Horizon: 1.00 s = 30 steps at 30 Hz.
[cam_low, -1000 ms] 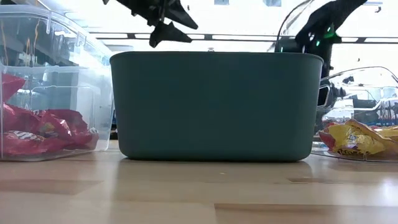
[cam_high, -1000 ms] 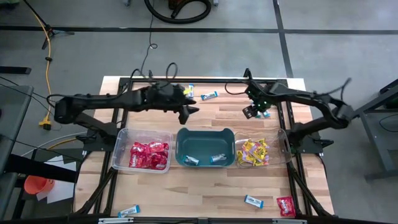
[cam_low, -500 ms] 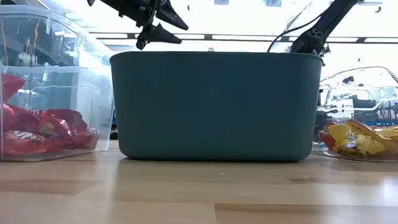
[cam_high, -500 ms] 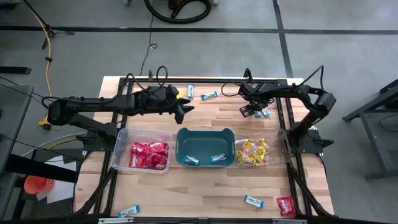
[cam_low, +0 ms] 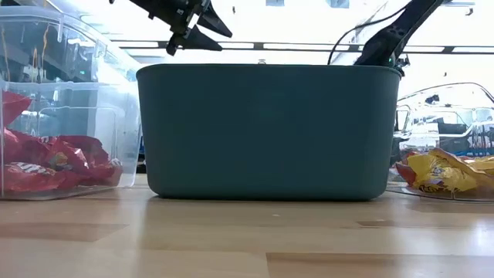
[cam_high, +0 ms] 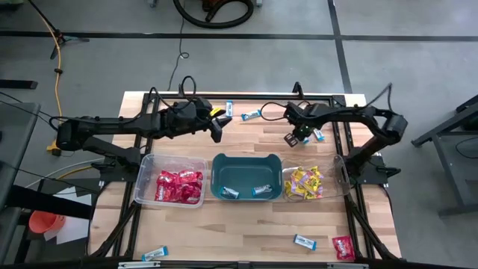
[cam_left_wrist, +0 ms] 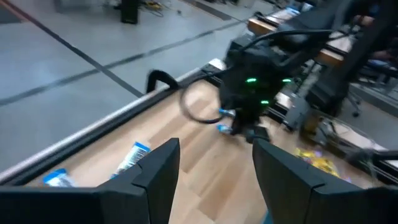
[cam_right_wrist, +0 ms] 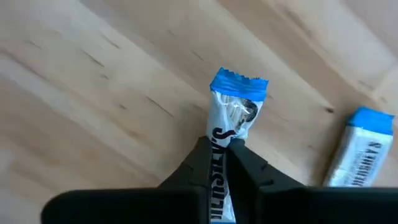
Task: Sort candy
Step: Put the white chocolate into the blue bin
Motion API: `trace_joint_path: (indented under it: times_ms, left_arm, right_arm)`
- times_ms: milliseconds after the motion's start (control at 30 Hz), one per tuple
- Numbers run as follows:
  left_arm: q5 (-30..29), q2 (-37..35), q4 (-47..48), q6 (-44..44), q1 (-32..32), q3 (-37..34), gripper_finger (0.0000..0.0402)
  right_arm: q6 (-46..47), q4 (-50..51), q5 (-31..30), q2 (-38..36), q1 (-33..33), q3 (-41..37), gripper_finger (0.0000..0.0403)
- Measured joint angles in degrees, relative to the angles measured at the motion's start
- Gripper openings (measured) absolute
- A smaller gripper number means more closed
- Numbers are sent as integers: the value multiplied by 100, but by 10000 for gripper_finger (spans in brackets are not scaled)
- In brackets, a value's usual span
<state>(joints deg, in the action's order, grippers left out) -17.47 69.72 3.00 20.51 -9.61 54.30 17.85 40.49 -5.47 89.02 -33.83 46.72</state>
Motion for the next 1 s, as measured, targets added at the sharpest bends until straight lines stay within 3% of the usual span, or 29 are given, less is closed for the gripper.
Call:
trace_joint_path:
  times_ms: [133,233,433,500,667,800,900,1000]
  left_arm:
    - [-382,-113,-24,-26,-2,1,191]
    - [-526,-219,-39,-243,-2,1,191]
    - [-1157,-304,-27,-466,-16,1,191]
    - [-1294,-303,-28,-465,-33,1,191]
    - [-1314,-300,-30,-427,-61,1,191]
    - [-1314,-300,28,-428,-59,1,191]
    - [-1314,-300,80,-426,-59,1,191]
    - [-1314,-299,159,-424,-56,1,191]
  right_arm:
    - [14,16,168,-696,116,0,11]
    - [-84,-221,655,-1432,247,0,7]
    - [-769,-1661,2993,-2664,786,11,4]
    - [-720,-2075,3418,-2800,1115,13,4]
    - [-322,-2615,3269,-2567,2132,13,2]
    - [-335,-2823,2509,-2135,2886,13,7]
    - [-468,-2818,1948,-1906,3180,13,17]
    - [-364,-2811,1793,-1808,3290,13,43]
